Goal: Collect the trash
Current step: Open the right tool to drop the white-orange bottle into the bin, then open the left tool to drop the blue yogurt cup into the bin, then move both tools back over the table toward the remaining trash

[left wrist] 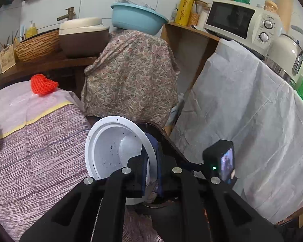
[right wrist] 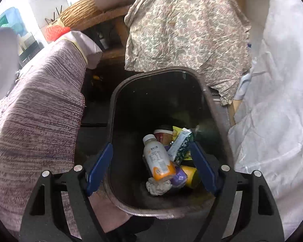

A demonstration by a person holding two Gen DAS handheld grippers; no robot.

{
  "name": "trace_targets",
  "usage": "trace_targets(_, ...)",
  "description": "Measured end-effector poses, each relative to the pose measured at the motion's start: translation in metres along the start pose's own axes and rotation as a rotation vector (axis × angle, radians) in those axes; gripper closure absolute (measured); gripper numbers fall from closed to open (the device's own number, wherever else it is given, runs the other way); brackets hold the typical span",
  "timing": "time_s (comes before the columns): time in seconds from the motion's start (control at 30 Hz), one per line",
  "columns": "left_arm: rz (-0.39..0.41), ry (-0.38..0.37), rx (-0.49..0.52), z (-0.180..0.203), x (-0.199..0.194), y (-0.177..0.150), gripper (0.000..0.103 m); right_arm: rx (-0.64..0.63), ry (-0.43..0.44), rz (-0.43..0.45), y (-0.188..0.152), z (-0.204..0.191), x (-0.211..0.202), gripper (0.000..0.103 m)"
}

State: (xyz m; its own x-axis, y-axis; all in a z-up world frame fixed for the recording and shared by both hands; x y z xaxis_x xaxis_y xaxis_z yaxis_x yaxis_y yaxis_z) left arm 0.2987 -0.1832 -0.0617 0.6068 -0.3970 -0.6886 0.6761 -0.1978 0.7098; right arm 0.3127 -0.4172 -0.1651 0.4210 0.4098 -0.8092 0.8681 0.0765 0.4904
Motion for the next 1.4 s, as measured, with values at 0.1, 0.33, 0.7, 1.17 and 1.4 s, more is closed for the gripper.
trace_targets(0.1, -0.023, -0.005, 0.015, 0.010, 0.016, 0.001, 0.094, 0.009, -0.016, 0.016, -0.003, 0.007, -0.015, 0.024)
trace_targets(0.33, -0.113, -0.044, 0.019, 0.024, 0.056, -0.006, 0.094, 0.037, -0.071, 0.037, -0.012, 0.034, -0.047, 0.024)
trace_targets(0.7, -0.192, -0.050, 0.062, 0.045, 0.101, -0.016, 0.086, 0.107, -0.138, 0.039, -0.033, 0.070, -0.075, 0.024)
trace_targets(1.17, -0.151, -0.031, 0.065, 0.045, 0.086, -0.012, 0.034, 0.122, -0.135, 0.056, -0.039, 0.071, -0.089, 0.023)
trace_targets(1.4, -0.116, -0.006, 0.064, 0.026, 0.059, -0.010, 0.030, 0.090, -0.109, 0.056, -0.032, 0.052, -0.085, 0.023)
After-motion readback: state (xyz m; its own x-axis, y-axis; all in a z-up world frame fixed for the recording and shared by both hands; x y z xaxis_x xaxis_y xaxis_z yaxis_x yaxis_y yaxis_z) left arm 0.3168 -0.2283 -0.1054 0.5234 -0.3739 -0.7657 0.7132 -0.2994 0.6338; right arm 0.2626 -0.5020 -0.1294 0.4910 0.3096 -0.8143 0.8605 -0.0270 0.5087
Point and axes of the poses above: each gripper's, at about its wrist camera, not at the fingertips, and x roughly the way its jaws point, z to its right, y to its top, the point moved 6 cm from there along x, roughly the way its jaws point, and after that the axes turned 4 degrees about y, right-handed, at the moved point
